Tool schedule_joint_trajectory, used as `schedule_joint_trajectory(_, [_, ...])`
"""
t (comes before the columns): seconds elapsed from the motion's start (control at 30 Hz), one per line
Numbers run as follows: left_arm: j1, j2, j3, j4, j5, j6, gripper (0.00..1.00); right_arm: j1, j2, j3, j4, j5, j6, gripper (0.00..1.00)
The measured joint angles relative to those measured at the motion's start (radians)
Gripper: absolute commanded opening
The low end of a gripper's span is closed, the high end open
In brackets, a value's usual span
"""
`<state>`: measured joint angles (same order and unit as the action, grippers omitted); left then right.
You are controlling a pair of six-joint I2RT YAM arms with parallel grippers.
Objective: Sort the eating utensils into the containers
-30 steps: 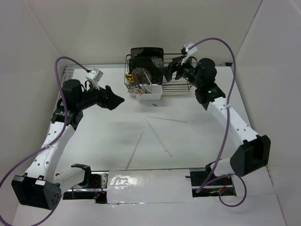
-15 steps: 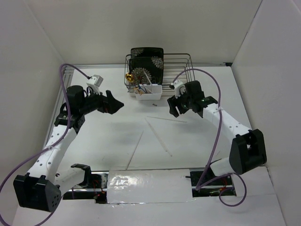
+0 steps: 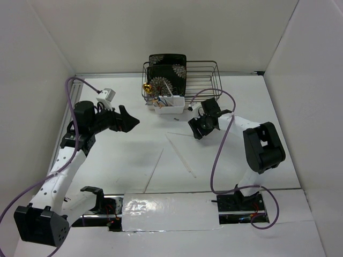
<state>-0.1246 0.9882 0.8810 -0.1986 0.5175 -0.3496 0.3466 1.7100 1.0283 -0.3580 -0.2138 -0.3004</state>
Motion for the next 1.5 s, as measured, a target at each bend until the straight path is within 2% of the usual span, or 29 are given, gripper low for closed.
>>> schedule_joint_trajectory(0.17, [0.004,-0.048,-0.019,-0.011,-0.021,0.000,1.00,0.000,0.002,-0.005,0.023,0.010,-0.004,0.59])
schedule_joint_trajectory(0.2, [0.004,-0.051,-0.020,-0.012,-0.024,-0.001,1.00,0.000,0.002,-0.010,0.032,0.013,-0.004,0.56])
schedule_joint_trajectory(0.3, [0.004,-0.057,-0.022,-0.014,-0.029,-0.001,1.00,0.005,0.002,-0.036,0.050,0.024,-0.002,0.39])
schedule_joint_trajectory(0.5, [0.006,-0.080,-0.038,-0.030,-0.043,0.002,1.00,0.029,-0.002,-0.079,0.082,0.065,0.007,0.33])
schedule_joint_trajectory(0.63, [0.008,-0.104,-0.046,-0.035,-0.045,0.003,1.00,0.048,-0.005,-0.096,0.124,0.072,0.016,0.13])
schedule_joint_trajectory(0.77, [0.010,-0.128,-0.062,-0.034,-0.045,0.003,1.00,0.057,-0.007,-0.106,0.155,0.071,0.031,0.00])
schedule_joint_trajectory(1.0, [0.011,-0.217,-0.135,-0.021,-0.055,-0.013,1.00,0.081,-0.017,-0.095,0.107,0.053,0.124,0.00])
schedule_joint_trajectory(1.3, [0.011,-0.292,-0.153,-0.018,-0.047,-0.015,1.00,0.358,-0.242,-0.177,0.018,0.088,0.348,0.00])
schedule_joint_trajectory(1.5, [0.011,-0.277,-0.160,-0.018,-0.022,-0.016,1.00,0.480,-0.258,-0.244,0.017,0.194,0.531,0.00])
